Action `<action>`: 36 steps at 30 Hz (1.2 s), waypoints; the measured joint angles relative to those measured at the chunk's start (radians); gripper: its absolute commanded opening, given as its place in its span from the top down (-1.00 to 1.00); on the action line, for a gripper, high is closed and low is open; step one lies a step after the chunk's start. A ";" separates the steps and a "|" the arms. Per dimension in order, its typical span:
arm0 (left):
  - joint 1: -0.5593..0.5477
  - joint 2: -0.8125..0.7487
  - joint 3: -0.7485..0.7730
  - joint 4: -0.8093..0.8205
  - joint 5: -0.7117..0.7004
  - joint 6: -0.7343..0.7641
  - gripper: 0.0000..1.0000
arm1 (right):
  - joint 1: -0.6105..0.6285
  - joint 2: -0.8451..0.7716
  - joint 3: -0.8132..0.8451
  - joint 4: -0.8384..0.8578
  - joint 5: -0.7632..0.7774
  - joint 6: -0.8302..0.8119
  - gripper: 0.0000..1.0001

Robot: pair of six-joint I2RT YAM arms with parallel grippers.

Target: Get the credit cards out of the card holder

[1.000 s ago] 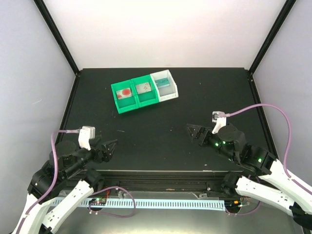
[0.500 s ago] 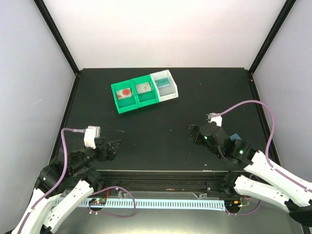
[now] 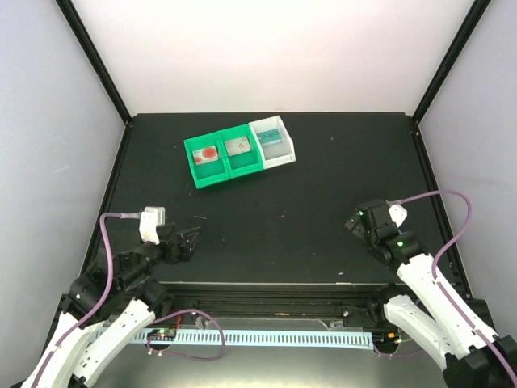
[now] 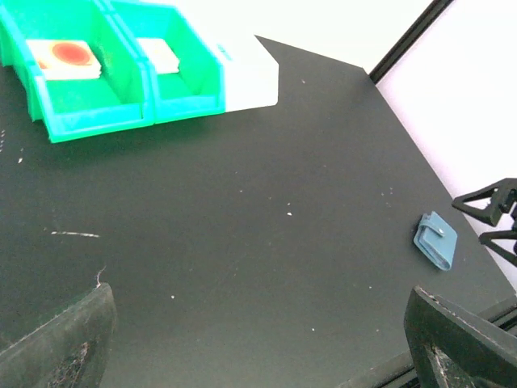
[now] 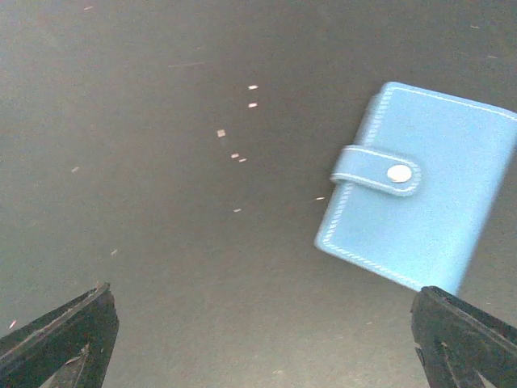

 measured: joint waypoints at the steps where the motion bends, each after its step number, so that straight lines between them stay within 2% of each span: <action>1: 0.000 0.005 0.000 0.009 0.002 0.005 -0.98 | -0.036 -0.002 -0.011 0.001 -0.008 0.000 -1.00; 7: 0.000 0.051 -0.004 0.053 0.017 0.033 -0.98 | -0.211 0.038 -0.037 0.026 -0.035 0.003 -1.00; 11: 0.000 0.063 -0.006 0.056 0.031 0.041 -0.98 | -0.306 0.063 -0.084 0.114 -0.087 -0.019 -1.00; 19: 0.000 0.014 -0.019 0.067 0.039 0.044 -0.98 | -0.420 0.114 -0.147 0.274 -0.145 -0.085 -1.00; 24: 0.000 -0.002 -0.022 0.073 0.040 0.044 -0.98 | -0.433 0.230 -0.145 0.335 -0.154 -0.155 -0.99; 27: 0.000 -0.002 -0.022 0.076 0.066 0.055 -0.98 | -0.434 0.293 -0.142 0.351 -0.187 -0.192 -0.92; 32: 0.000 0.008 -0.024 0.092 0.138 0.085 -0.98 | -0.427 0.330 -0.140 0.424 -0.333 -0.266 -0.88; 36: 0.000 0.014 -0.026 0.095 0.162 0.094 -0.98 | -0.376 0.361 -0.123 0.457 -0.432 -0.303 -0.88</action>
